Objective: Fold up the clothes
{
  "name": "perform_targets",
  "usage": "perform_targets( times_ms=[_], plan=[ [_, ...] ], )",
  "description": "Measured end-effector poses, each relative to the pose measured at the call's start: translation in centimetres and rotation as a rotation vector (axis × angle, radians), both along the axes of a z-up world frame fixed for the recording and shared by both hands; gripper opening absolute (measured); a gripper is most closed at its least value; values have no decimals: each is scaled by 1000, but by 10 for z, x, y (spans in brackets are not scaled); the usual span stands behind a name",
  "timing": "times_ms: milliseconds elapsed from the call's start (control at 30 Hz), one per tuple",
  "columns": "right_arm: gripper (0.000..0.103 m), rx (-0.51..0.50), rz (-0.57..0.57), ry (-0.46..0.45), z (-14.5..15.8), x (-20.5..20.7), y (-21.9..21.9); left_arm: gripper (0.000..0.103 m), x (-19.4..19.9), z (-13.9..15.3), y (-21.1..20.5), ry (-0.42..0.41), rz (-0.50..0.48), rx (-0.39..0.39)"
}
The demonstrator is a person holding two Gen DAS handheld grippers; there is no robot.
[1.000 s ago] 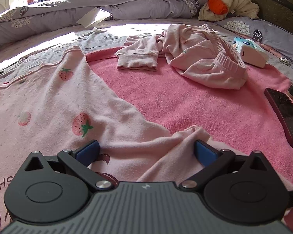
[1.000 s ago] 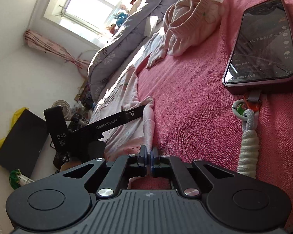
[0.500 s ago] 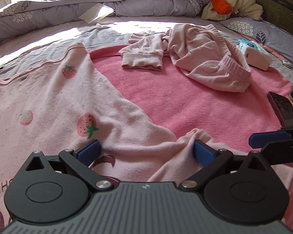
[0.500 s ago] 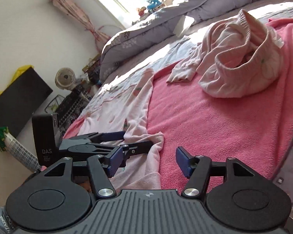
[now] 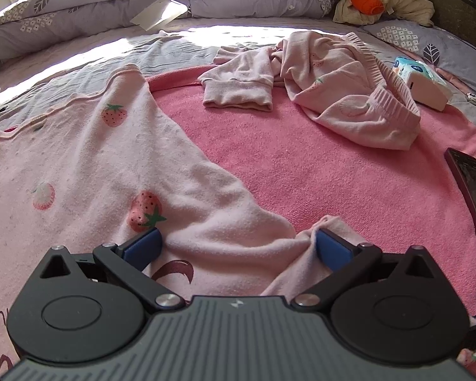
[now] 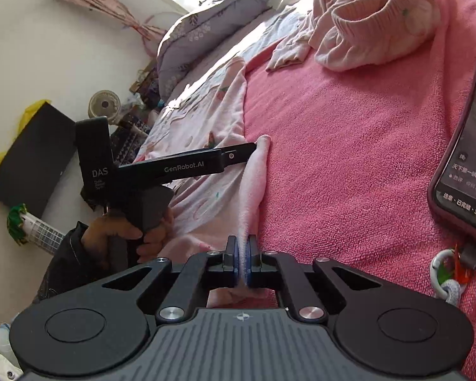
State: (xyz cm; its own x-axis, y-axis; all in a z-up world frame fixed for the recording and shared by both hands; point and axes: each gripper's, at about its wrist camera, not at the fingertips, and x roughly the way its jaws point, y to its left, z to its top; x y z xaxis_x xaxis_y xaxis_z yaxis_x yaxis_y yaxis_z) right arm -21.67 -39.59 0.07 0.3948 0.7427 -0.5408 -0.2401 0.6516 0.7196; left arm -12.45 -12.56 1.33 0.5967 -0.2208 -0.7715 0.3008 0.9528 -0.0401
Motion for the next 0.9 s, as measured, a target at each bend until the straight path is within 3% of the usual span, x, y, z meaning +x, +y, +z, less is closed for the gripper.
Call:
perform_targets(
  times_ms=[267, 433, 533, 600, 633, 700, 767, 900],
  plan=[
    [5, 63, -61, 62, -7, -5, -25, 103, -1, -1, -1, -7, 0, 9],
    [7, -50, -51, 5, 6, -22, -35, 103, -3, -1, -1, -22, 3, 9],
    [10, -146, -98, -86, 25, -35, -38, 103, -8, 4, 2, -28, 16, -6],
    [17, -216, -136, -213, 42, -44, -30, 102, -18, 14, 4, -31, 27, -4],
    [21, -234, -141, -267, 48, -48, -23, 102, -24, 18, 5, -47, 22, 17],
    [41, -271, -151, -375, 60, -54, -9, 103, -37, 25, 8, -81, 22, 78],
    [42, -296, -131, -438, 66, -54, 10, 103, -50, 29, 17, -113, 43, 155],
    [48, -338, -85, -556, 57, -45, 67, 103, -71, 31, 48, -135, 105, 226]
  ],
)
